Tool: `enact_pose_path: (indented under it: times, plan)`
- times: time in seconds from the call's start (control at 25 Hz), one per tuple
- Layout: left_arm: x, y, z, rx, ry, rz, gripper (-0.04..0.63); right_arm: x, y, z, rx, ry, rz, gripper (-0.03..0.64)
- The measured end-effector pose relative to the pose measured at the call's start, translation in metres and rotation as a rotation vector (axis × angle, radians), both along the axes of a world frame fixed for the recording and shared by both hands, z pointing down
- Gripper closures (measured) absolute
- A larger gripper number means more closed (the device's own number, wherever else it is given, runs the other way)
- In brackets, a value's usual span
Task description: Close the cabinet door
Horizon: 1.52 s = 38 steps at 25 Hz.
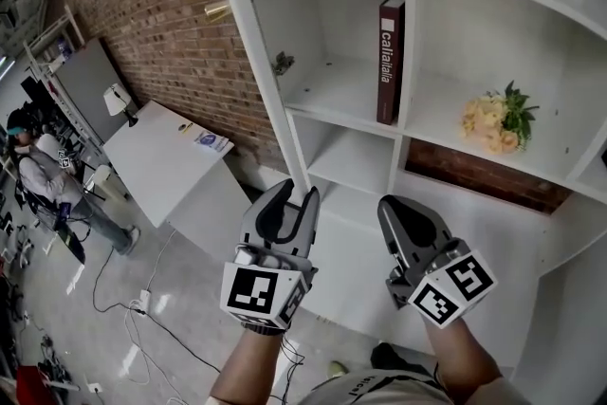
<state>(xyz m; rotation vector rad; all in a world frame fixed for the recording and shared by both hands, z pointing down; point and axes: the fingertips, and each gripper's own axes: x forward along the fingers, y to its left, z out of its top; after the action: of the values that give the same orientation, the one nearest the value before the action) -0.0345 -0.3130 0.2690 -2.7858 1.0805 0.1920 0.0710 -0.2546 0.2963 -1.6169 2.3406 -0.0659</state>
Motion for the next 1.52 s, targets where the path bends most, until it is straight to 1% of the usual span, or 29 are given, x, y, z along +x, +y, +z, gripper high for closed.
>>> enact_pose_path:
  times: [0.12, 0.24, 0.36, 0.48, 0.52, 0.6, 0.64, 0.76, 0.8, 0.88, 0.96, 1.2, 1.44, 1.52]
  plan:
    - [0.021, 0.0, -0.001, 0.008, -0.019, 0.006, 0.453, 0.011, -0.002, -0.001, 0.0, 0.007, 0.013, 0.598]
    - [0.045, 0.0, 0.0, -0.001, -0.028, 0.011, 0.451, 0.027, 0.0, -0.003, 0.006, 0.005, 0.032, 0.598]
    - [0.067, -0.005, -0.001, 0.011, -0.02, 0.015, 0.451, 0.046, 0.001, -0.004, 0.012, -0.002, 0.055, 0.598]
    - [0.082, -0.009, 0.004, -0.041, -0.043, 0.013, 0.451, 0.062, -0.002, -0.003, 0.013, -0.007, 0.069, 0.598]
    - [0.087, -0.01, 0.003, -0.03, -0.029, 0.019, 0.451, 0.067, -0.004, -0.002, 0.013, -0.007, 0.07, 0.598]
    - [0.098, -0.013, -0.002, 0.024, 0.006, 0.039, 0.451, 0.074, -0.007, -0.002, 0.015, -0.004, 0.071, 0.598]
    - [0.103, -0.014, -0.003, 0.031, 0.009, 0.043, 0.451, 0.077, -0.008, -0.002, 0.017, -0.001, 0.07, 0.598]
    - [0.115, -0.019, 0.002, -0.015, -0.026, 0.039, 0.451, 0.084, -0.013, -0.003, 0.024, 0.003, 0.064, 0.598]
    - [0.119, -0.02, 0.001, -0.012, -0.021, 0.045, 0.451, 0.086, -0.015, -0.004, 0.025, 0.004, 0.061, 0.598]
    - [0.127, -0.024, -0.004, 0.027, 0.013, 0.065, 0.453, 0.091, -0.019, -0.004, 0.026, 0.006, 0.056, 0.598]
    - [0.133, -0.028, -0.004, 0.038, 0.019, 0.065, 0.453, 0.095, -0.023, -0.005, 0.027, 0.009, 0.05, 0.598]
    - [0.15, -0.038, 0.003, -0.019, -0.036, 0.053, 0.456, 0.106, -0.032, -0.005, 0.029, 0.03, 0.042, 0.598]
    - [0.167, -0.051, 0.0, -0.008, -0.001, 0.052, 0.46, 0.119, -0.038, 0.001, 0.017, 0.029, 0.044, 0.598]
    - [0.172, -0.056, 0.001, -0.015, -0.009, 0.05, 0.462, 0.123, -0.038, 0.003, 0.014, 0.026, 0.048, 0.598]
